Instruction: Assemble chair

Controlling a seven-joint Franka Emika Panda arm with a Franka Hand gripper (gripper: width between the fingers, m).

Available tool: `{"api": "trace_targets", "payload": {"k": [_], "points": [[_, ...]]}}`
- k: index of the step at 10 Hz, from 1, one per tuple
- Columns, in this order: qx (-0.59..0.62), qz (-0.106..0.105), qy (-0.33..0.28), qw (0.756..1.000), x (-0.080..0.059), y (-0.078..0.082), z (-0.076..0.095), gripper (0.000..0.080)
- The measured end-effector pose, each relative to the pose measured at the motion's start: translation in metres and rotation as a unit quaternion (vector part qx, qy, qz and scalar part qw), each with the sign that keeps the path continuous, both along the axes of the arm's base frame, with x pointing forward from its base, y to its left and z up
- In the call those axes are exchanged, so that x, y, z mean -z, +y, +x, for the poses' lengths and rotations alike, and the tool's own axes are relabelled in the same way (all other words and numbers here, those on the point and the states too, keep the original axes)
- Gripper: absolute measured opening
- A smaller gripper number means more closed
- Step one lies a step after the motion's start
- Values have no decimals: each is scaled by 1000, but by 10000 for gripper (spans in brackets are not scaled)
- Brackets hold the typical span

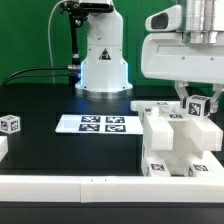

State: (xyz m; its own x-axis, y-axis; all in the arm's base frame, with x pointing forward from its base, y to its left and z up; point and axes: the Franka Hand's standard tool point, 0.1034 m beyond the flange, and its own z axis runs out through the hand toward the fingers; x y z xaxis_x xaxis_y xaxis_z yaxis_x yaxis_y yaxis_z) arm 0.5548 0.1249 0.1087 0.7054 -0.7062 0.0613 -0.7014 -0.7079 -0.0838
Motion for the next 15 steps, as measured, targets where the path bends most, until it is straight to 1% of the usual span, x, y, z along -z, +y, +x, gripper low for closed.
{"api": "trace_targets", "payload": {"k": [1,2,3,4,6,7,8,10,11,12,13,14,15], "points": [[65,7,9,998,0,-1,1,274],[139,14,15,990,1,-1,0,274],[222,20,19,975,1,0,0,274],[297,26,20,954,1,0,-1,274],[416,46,24,908,2,1,-1,274],[455,53,26,889,2,1,-2,274],[478,54,26,876,3,1,-2,274],[483,55,26,874,4,1,-2,274],[481,54,27,874,4,2,-2,349],[481,54,27,875,4,2,-2,349],[481,54,27,875,4,2,-3,530],[481,54,27,875,5,2,-3,624],[458,52,29,887,3,0,-3,643]]}}
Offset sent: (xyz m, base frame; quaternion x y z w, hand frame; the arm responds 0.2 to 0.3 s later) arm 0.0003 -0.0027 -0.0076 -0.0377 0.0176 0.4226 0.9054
